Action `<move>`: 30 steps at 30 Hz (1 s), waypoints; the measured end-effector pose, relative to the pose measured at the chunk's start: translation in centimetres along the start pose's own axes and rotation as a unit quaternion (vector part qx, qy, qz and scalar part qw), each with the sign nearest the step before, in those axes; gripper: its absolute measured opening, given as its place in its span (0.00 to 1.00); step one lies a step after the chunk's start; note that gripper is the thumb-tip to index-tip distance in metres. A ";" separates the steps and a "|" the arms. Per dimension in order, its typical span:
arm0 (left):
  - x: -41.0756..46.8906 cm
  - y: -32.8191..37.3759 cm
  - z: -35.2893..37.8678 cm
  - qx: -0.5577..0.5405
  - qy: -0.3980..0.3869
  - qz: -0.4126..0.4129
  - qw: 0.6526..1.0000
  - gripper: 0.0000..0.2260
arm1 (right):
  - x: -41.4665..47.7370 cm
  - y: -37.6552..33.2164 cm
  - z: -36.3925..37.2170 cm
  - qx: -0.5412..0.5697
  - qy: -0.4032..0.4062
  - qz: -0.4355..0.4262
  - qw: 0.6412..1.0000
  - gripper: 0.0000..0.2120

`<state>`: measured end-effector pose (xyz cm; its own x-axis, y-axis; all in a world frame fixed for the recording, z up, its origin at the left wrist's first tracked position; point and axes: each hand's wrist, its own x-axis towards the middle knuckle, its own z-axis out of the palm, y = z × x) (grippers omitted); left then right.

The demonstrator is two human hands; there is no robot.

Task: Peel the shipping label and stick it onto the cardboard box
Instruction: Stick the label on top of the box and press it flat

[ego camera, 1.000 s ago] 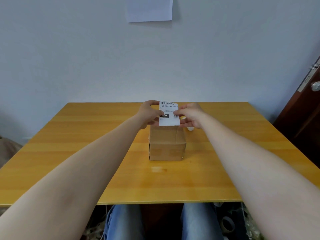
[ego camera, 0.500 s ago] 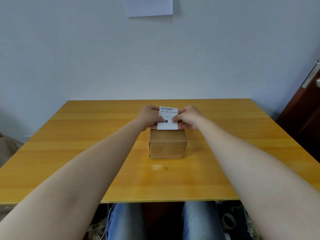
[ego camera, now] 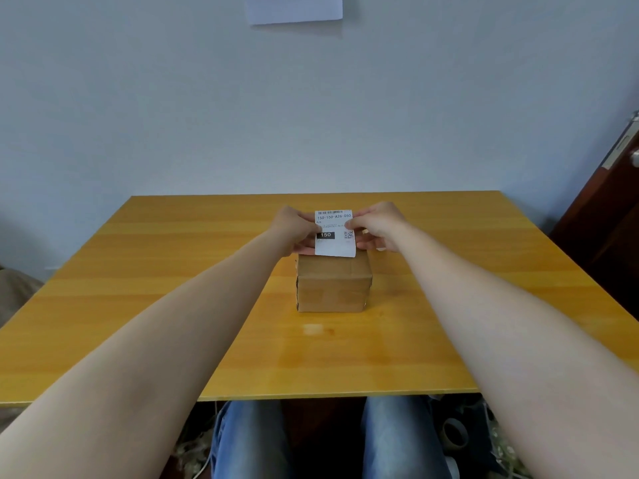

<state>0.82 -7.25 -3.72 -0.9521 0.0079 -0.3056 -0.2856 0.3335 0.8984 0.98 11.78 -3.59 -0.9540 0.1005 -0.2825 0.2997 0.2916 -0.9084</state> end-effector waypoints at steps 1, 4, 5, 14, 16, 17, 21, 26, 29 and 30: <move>0.1 -0.1 0.0 0.000 0.004 0.000 1.000 0.10 | -0.1 0.0 0.0 -0.001 -0.003 0.004 1.000 0.12; 0.3 -0.2 0.0 0.012 0.012 0.003 1.000 0.08 | -0.2 0.3 0.2 -0.009 -0.002 0.011 1.000 0.15; 0.3 -0.2 0.0 0.019 0.013 0.005 1.000 0.08 | -0.2 0.4 0.3 -0.017 0.001 0.009 1.000 0.15; 1.2 -0.5 -0.4 0.116 0.059 0.003 0.992 0.12 | -0.4 0.5 0.8 -0.041 0.028 -0.003 0.999 0.22; 1.3 -0.7 -0.4 0.127 0.060 0.005 0.990 0.15 | -0.5 0.6 0.8 -0.044 0.031 -0.003 0.999 0.24; 1.3 -0.8 -0.4 0.131 0.061 0.007 0.989 0.15 | -0.5 0.6 0.9 -0.050 0.032 -0.004 0.998 0.24; 1.4 -1.0 -0.4 0.142 0.066 0.010 0.988 0.14 | -0.3 0.7 1.1 -0.081 0.031 -0.007 0.996 0.24; 1.6 -0.8 -0.5 0.145 0.067 -0.001 0.987 0.13 | -0.3 0.6 1.2 -0.115 0.035 -0.012 0.993 0.24; 1.8 -0.8 -0.5 0.146 0.066 -0.007 0.987 0.16 | -0.3 0.5 1.1 -0.111 0.041 -0.012 0.993 0.23; 1.8 -0.9 -0.4 0.145 0.065 -0.008 0.987 0.16 | -0.2 0.6 1.1 -0.108 0.042 -0.011 0.993 0.22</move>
<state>-0.73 -7.92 -4.92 -0.9593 -0.1142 -0.2584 -0.2748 0.5891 0.7599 1.35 10.89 -4.39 -0.9591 0.1681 -0.2276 0.2816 0.4909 -0.8244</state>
